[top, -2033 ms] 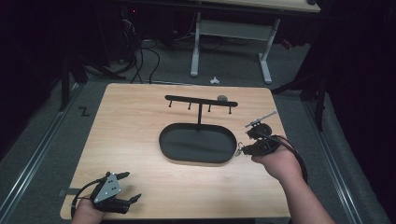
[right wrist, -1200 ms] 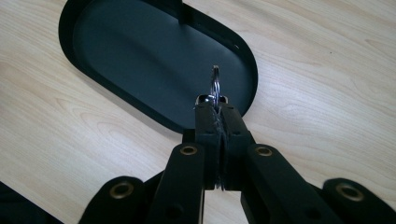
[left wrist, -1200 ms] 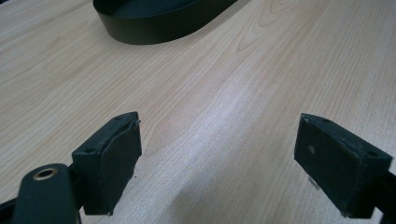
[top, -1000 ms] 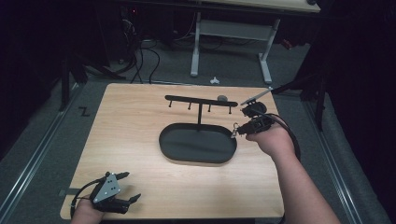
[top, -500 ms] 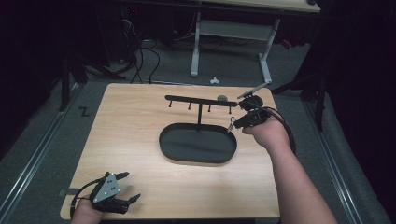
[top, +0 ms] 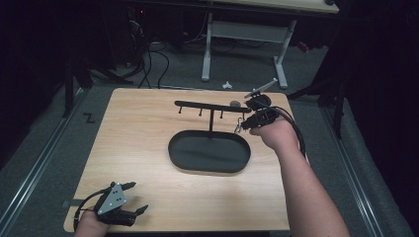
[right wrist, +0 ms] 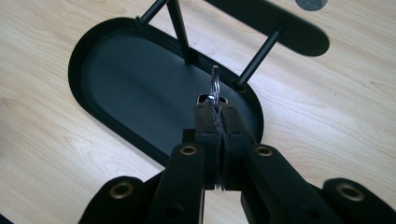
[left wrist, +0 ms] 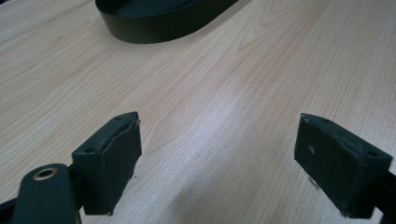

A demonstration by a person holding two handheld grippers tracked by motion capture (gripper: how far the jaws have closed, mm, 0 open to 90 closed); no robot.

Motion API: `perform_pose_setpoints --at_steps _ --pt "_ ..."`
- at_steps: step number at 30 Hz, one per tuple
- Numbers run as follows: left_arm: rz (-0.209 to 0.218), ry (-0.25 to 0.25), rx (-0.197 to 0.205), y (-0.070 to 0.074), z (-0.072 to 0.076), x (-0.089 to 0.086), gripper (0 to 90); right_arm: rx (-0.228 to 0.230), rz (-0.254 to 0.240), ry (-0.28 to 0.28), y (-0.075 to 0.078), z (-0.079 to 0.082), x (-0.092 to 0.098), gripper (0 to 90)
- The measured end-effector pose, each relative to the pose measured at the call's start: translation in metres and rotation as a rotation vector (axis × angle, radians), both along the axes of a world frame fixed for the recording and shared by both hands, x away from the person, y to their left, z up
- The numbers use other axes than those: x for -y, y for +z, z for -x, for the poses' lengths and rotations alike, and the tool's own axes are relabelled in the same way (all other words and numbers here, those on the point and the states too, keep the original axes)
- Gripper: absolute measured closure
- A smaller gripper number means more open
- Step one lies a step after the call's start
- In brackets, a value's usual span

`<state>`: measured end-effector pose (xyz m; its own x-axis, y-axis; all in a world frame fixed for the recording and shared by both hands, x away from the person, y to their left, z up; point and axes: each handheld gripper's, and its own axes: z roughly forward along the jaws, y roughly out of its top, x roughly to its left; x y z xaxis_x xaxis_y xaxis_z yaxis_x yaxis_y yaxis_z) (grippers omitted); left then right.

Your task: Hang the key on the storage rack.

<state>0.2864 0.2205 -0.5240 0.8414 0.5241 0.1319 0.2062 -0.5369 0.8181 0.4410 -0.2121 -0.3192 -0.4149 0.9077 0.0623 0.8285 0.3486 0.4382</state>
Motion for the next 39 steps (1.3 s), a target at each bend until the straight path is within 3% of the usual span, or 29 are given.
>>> perform_pose_setpoints --at_steps 30,39 --pt "-0.004 -0.001 -0.003 0.000 0.000 0.000 15.4 0.014 -0.029 -0.072 0.002 -0.013 0.016 87.7" --pt "-0.003 0.003 -0.003 -0.001 0.001 -0.001 15.3 0.027 -0.009 -0.104 0.001 -0.020 0.017 84.1"
